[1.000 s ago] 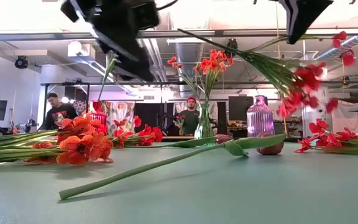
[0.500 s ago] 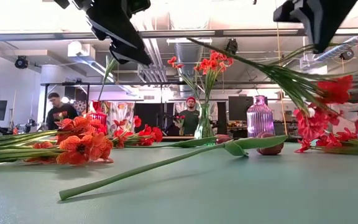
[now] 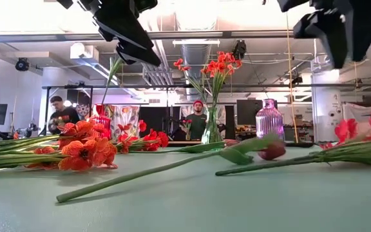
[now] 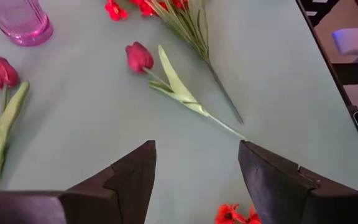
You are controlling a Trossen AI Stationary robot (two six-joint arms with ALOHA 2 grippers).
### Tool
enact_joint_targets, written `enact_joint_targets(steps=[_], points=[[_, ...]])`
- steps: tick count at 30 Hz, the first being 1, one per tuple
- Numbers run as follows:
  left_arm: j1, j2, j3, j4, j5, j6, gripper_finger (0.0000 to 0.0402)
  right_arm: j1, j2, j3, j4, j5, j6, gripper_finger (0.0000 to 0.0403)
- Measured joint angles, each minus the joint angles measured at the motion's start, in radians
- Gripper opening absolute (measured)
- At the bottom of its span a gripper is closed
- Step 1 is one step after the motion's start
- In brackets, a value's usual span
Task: Sort flowers into vase by color
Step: Put the bottom red flowers into the violet flower vase
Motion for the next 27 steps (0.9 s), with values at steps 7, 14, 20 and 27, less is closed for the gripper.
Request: enact_joint_targets(steps=[7, 14, 20, 27], points=[[0.000, 0.000, 0.000, 0.054, 0.001, 0.022, 0.0217, 0.018, 0.003, -0.120, 0.254, -0.001, -0.109, 0.0200], [-0.008, 0.004, 0.000, 0.213, 0.001, 0.019, 0.0217, 0.016, -0.007, -0.139, 0.255, -0.002, 0.098, 0.0194], [-0.028, 0.025, 0.001, 0.309, -0.019, -0.005, 0.0217, 0.017, -0.018, -0.126, 0.261, -0.027, 0.735, 0.0193], [-0.064, 0.072, 0.001, 0.323, -0.103, -0.022, 0.0212, 0.075, -0.016, -0.126, 0.296, -0.072, 1.020, 0.0201]])
